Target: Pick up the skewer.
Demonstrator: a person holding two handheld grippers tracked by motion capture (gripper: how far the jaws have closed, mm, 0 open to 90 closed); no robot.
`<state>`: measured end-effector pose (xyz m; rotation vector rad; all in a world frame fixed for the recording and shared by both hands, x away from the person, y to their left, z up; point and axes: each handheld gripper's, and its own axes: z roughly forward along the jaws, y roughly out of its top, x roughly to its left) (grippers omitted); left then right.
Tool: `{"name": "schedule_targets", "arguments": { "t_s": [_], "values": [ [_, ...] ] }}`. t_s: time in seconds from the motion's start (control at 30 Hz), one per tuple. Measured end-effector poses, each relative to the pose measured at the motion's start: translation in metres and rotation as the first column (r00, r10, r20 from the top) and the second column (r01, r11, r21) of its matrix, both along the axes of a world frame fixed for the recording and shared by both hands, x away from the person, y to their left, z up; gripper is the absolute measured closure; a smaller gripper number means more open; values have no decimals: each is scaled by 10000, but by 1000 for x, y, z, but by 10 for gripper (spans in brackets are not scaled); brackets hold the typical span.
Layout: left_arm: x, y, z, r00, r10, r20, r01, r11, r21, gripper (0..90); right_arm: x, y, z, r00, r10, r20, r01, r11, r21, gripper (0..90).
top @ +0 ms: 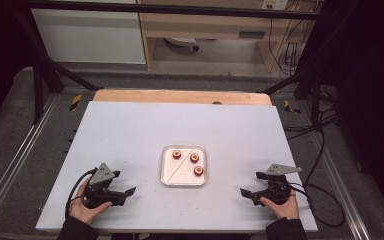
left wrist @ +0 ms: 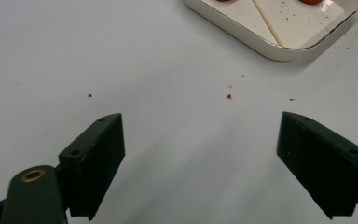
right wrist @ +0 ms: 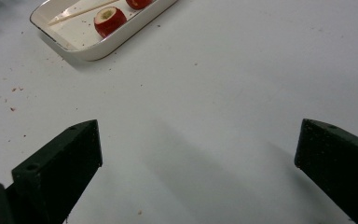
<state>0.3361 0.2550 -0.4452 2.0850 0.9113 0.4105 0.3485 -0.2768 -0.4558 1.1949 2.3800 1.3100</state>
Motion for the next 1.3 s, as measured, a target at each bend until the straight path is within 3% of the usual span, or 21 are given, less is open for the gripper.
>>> {"name": "schedule_targets", "arguments": {
  "t_s": [0.4, 0.93, 1.3],
  "values": [
    [-2, -11, 2, 9998, -158, 143, 157, 9999, 60, 153, 0, 1, -1, 10000, -33, -1, 33, 10000, -80, 13],
    [0, -34, 4, 9996, -285, 37, 284, 9995, 136, 150, 0, 2, -1, 10000, -37, 27, 37, 9997, -239, 11],
    [3, -50, 15, 9990, -425, 99, 422, 9986, 306, 148, 0, 2, -2, 10000, -50, -59, 48, 9995, -313, 8]
  ]
}}
